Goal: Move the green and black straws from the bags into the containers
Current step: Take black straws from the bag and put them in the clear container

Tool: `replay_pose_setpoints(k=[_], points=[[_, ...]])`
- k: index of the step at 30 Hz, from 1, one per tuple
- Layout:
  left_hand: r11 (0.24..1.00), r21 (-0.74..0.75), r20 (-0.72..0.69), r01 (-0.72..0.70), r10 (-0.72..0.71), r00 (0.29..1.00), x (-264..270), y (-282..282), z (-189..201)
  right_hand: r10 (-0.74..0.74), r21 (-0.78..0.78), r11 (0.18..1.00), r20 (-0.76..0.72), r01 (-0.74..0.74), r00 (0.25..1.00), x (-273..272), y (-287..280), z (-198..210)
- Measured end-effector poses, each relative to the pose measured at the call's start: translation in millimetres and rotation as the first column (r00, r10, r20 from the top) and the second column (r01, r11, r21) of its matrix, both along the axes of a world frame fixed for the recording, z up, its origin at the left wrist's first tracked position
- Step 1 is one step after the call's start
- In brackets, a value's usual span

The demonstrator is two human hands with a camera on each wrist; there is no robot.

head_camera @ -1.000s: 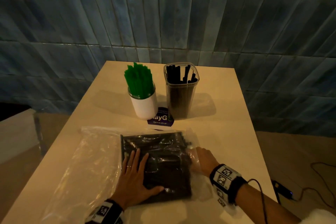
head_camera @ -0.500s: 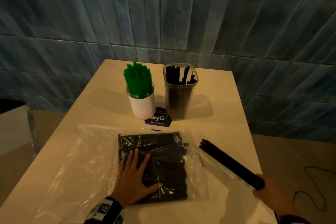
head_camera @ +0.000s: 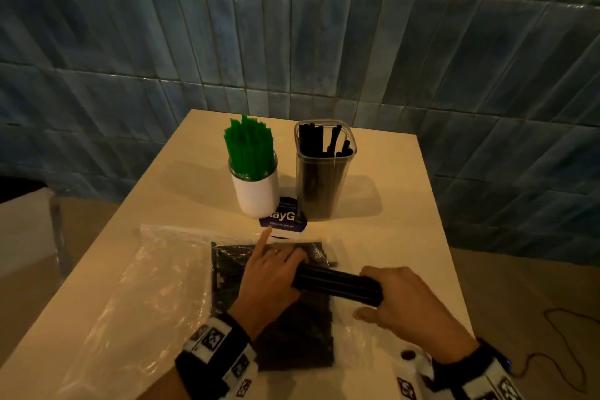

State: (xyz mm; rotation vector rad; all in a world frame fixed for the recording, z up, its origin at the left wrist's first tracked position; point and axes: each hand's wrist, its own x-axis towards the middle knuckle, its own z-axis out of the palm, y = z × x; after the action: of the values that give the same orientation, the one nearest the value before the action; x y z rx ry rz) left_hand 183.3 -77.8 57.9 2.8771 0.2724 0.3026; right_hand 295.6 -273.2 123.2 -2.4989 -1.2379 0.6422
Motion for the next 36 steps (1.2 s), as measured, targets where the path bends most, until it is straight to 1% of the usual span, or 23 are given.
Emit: replay_pose_setpoints(k=[2, 3, 5, 7, 9, 10, 11, 13, 14, 16, 18, 19, 20, 22, 23, 24, 25, 27, 29, 31, 33, 34, 36], points=[[0.983, -0.146, -0.038, -0.114, 0.109, 0.993, 3.2, 4.4, 8.8, -0.031, 0.226, 0.973, -0.048, 0.041, 0.998, 2.3, 12.3, 17.9], [0.966, -0.206, -0.032, -0.152, 0.149, 0.988, 4.5, 6.2, 9.3, -0.066, 0.383, 0.919, -0.075, 0.090, 0.995, 3.5, 18.5, 26.1], [0.927, -0.325, 0.021, -0.189, 0.207, 0.978, 9.8, 4.6, 10.9, -0.134, 0.658, 0.736, -0.088, 0.159, 0.987, 2.5, 33.8, 32.5], [0.886, -0.432, 0.057, -0.166, 0.211, 0.976, 18.0, -3.2, 12.8, -0.161, 0.802, 0.577, -0.074, 0.155, 0.984, -2.2, 53.6, 30.7], [0.845, -0.527, 0.102, -0.095, 0.174, 0.980, 31.2, -10.2, 11.9, -0.200, 0.892, 0.441, -0.008, 0.098, 0.980, -5.6, 72.8, 26.6], [0.817, -0.574, 0.145, -0.044, 0.154, 0.977, 38.2, -12.6, 12.2, -0.225, 0.932, 0.354, 0.001, 0.081, 0.974, -4.4, 80.5, 26.2], [0.789, -0.615, 0.183, 0.005, 0.136, 0.974, 45.1, -15.2, 16.1, -0.235, 0.963, 0.251, -0.039, 0.099, 0.971, -1.7, 86.7, 28.7], [0.762, -0.639, 0.264, 0.106, 0.088, 0.961, 57.4, -20.0, 32.7, -0.160, 0.978, 0.059, -0.186, 0.198, 0.969, 6.3, 95.5, 43.2], [0.756, -0.635, 0.293, 0.158, 0.046, 0.955, 63.7, -21.0, 44.2, -0.132, 0.971, -0.001, -0.236, 0.238, 0.963, 11.9, 98.2, 52.3], [0.770, -0.588, 0.315, 0.246, -0.062, 0.947, 76.8, -16.6, 71.4, -0.144, 0.956, -0.094, -0.289, 0.278, 0.946, 29.3, 100.4, 69.8], [0.805, -0.543, 0.254, 0.241, -0.116, 0.960, 89.2, 0.8, 96.3, -0.182, 0.942, -0.196, -0.307, 0.271, 0.934, 52.0, 98.4, 90.4], [0.803, -0.557, 0.241, 0.212, -0.088, 0.966, 95.0, 13.2, 106.4, -0.210, 0.935, -0.248, -0.306, 0.252, 0.929, 64.0, 95.6, 101.3], [0.787, -0.592, 0.260, 0.174, -0.018, 0.965, 100.8, 26.6, 115.1, -0.238, 0.927, -0.300, -0.303, 0.227, 0.923, 75.0, 91.8, 112.1], [0.742, -0.667, 0.286, 0.069, 0.169, 0.943, 112.8, 51.2, 125.4, -0.288, 0.904, -0.392, -0.298, 0.172, 0.910, 92.8, 86.1, 133.6], [0.735, -0.678, 0.253, 0.007, 0.224, 0.941, 119.7, 60.5, 127.3, -0.307, 0.894, -0.424, -0.294, 0.147, 0.905, 99.6, 84.4, 142.4], [0.746, -0.664, 0.196, -0.046, 0.233, 0.953, 126.9, 67.9, 128.3, -0.319, 0.888, -0.444, -0.284, 0.123, 0.904, 105.0, 83.3, 149.3], [0.771, -0.632, 0.131, -0.079, 0.207, 0.970, 134.3, 73.9, 127.1, -0.324, 0.885, -0.456, -0.266, 0.097, 0.908, 109.5, 83.4, 154.1], [0.833, -0.545, 0.012, -0.089, 0.114, 0.993, 147.8, 82.8, 122.4, -0.338, 0.889, -0.456, -0.218, 0.043, 0.916, 114.6, 84.9, 159.0], [0.883, -0.459, -0.096, -0.098, 0.060, 0.994, 158.5, 89.0, 115.8, -0.350, 0.894, -0.449, -0.190, 0.014, 0.917, 116.7, 86.9, 159.1], [0.911, -0.390, -0.203, -0.132, 0.055, 0.978, 167.7, 94.5, 109.1, -0.356, 0.896, -0.443, -0.188, 0.011, 0.916, 116.6, 88.6, 158.0], [0.937, -0.320, -0.281, -0.142, 0.049, 0.958, 173.2, 97.1, 103.4, -0.366, 0.911, -0.411, -0.157, -0.009, 0.917, 115.1, 90.7, 156.0], [0.941, -0.308, -0.289, -0.142, 0.050, 0.956, 174.5, 98.1, 100.0, -0.377, 0.924, -0.382, -0.117, -0.039, 0.919, 113.6, 92.9, 155.1], [0.930, -0.340, -0.238, -0.142, 0.061, 0.969, 173.0, 98.2, 92.6, -0.382, 0.942, -0.323, -0.036, -0.097, 0.924, 110.2, 97.9, 153.2]])
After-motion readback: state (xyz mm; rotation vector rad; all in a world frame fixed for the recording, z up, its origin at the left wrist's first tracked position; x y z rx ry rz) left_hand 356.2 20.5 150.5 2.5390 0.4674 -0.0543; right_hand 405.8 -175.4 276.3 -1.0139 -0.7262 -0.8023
